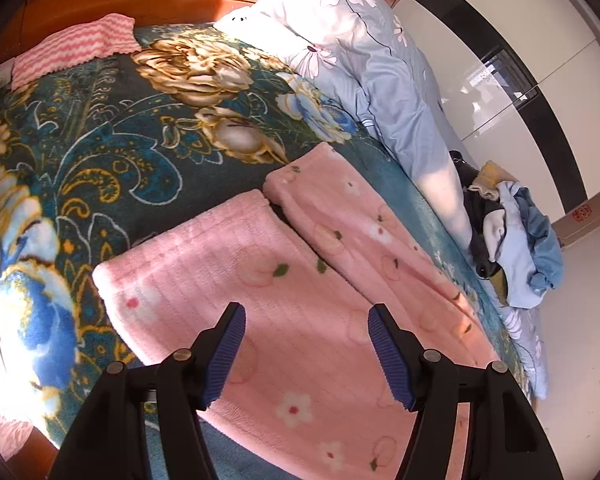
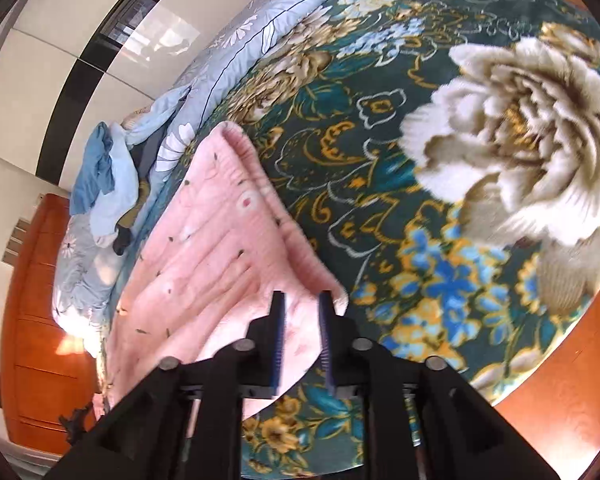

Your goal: Fold clothes

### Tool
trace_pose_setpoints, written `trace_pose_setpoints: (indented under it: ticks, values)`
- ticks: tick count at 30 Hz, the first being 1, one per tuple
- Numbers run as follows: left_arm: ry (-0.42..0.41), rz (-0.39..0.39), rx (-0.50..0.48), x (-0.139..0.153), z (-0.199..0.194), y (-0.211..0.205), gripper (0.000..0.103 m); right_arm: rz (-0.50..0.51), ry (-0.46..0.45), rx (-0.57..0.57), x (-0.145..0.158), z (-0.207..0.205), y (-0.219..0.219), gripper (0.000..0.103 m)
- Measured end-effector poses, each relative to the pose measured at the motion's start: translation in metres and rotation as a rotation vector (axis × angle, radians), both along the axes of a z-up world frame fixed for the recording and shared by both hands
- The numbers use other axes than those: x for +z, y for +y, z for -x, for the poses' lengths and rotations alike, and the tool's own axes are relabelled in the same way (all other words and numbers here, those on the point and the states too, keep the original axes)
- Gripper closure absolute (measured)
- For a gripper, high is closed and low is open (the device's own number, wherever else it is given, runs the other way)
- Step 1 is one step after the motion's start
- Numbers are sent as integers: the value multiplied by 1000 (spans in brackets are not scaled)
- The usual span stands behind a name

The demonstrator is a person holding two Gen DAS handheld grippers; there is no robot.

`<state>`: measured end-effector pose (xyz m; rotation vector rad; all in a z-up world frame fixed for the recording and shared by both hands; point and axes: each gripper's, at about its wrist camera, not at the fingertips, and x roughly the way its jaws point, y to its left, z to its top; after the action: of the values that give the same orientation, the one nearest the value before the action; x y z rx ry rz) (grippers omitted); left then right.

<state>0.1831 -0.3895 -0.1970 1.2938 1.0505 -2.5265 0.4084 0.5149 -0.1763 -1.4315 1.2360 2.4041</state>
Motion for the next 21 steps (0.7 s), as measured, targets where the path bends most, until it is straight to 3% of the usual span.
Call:
trace_pose_setpoints:
  ticks: [1, 5, 9, 12, 14, 15, 19, 21]
  values:
    - [-13, 10, 4, -3, -4, 0, 35, 27, 0, -4, -3, 1, -5, 55]
    - [-49, -3, 15, -18, -19, -1, 35, 127, 1, -29, -16, 10, -23, 54]
    - [-75, -31, 39, -29, -30, -6, 35, 102, -54, -62, -26, 30, -36, 54]
    - [-79, -30, 56, -29, -39, -10, 35, 157, -59, -129, -35, 31, -36, 55]
    - [-71, -36, 66, -28, -44, -14, 35, 153, -38, -153, -34, 28, -34, 86]
    - [-70, -37, 72, -28, -46, -16, 35, 144, -25, -160, -32, 25, -32, 94]
    - [-70, -42, 88, -27, -55, -23, 35, 102, 100, -193, -2, -3, -11, 101]
    - [-66, -39, 95, -27, -60, -27, 35, 23, 91, -267, 5, -26, 13, 103]
